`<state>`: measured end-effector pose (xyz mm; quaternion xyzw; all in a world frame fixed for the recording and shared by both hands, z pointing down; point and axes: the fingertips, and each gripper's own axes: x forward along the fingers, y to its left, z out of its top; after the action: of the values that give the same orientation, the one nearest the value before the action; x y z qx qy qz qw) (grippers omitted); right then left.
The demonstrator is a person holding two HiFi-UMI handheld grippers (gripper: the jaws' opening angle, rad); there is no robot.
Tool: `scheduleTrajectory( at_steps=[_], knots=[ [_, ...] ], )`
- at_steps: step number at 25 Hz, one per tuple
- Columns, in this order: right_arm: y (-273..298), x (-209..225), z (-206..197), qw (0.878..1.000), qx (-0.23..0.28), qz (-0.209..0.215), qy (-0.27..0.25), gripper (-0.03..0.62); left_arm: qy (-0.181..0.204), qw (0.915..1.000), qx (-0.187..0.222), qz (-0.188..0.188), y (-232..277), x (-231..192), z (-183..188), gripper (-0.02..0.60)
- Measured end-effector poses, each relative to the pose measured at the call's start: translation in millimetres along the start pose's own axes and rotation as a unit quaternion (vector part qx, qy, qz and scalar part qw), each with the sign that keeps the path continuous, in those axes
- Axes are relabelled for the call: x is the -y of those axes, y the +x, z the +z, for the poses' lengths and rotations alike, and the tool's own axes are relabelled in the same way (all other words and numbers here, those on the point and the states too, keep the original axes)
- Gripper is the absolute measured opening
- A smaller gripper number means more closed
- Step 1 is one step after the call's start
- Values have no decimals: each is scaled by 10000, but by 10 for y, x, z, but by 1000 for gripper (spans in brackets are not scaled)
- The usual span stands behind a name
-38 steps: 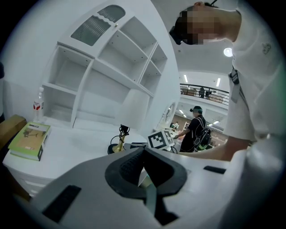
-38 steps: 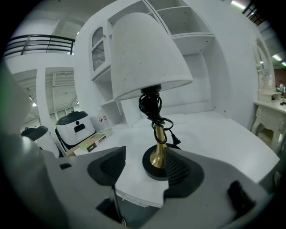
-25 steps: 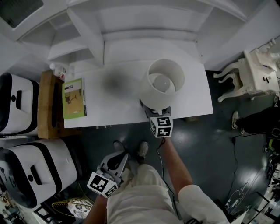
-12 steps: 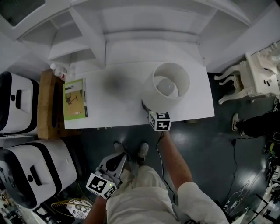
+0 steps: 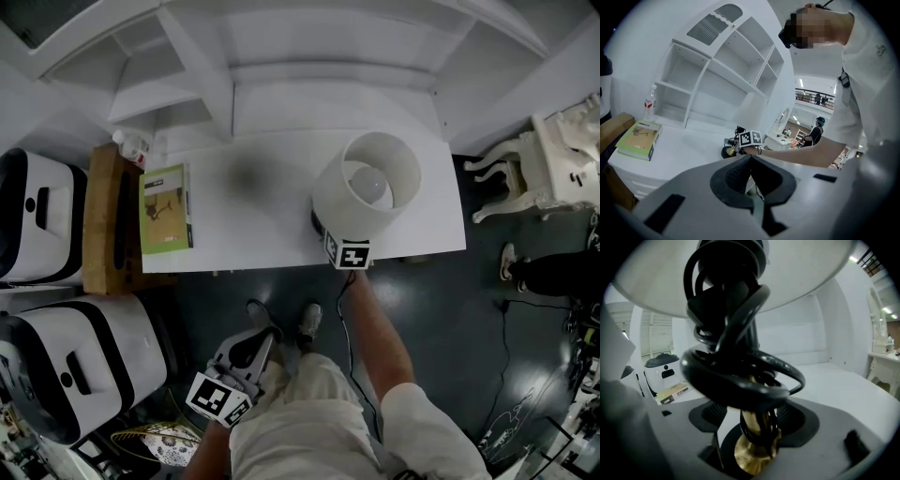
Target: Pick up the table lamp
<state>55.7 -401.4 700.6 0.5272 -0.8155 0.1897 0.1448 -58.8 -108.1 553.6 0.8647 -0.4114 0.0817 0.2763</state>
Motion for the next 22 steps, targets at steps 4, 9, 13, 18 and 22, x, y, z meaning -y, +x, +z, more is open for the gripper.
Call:
scheduleTrajectory(
  at_steps=[4, 9, 13, 18, 22],
  knots=[
    [3, 110, -74, 9993, -44, -351, 116, 148, 10, 10000, -56, 52, -36, -39, -40, 6],
    [-2, 122, -44, 9986, -133, -423, -274, 94, -1, 9999, -44, 122, -61, -79, -38, 6],
    [17, 118, -40, 9962, -307, -476, -664, 60, 21, 9999, -54, 121, -54, -78, -24, 6],
    [9, 130, -38, 9961, -386, -417, -671, 55, 57, 9999, -44, 97, -60, -18, -1, 6],
    [-56, 128, -51, 9965, -473, -353, -597, 51, 85, 9999, -16, 96, -81, 14, 14, 6]
  ],
)
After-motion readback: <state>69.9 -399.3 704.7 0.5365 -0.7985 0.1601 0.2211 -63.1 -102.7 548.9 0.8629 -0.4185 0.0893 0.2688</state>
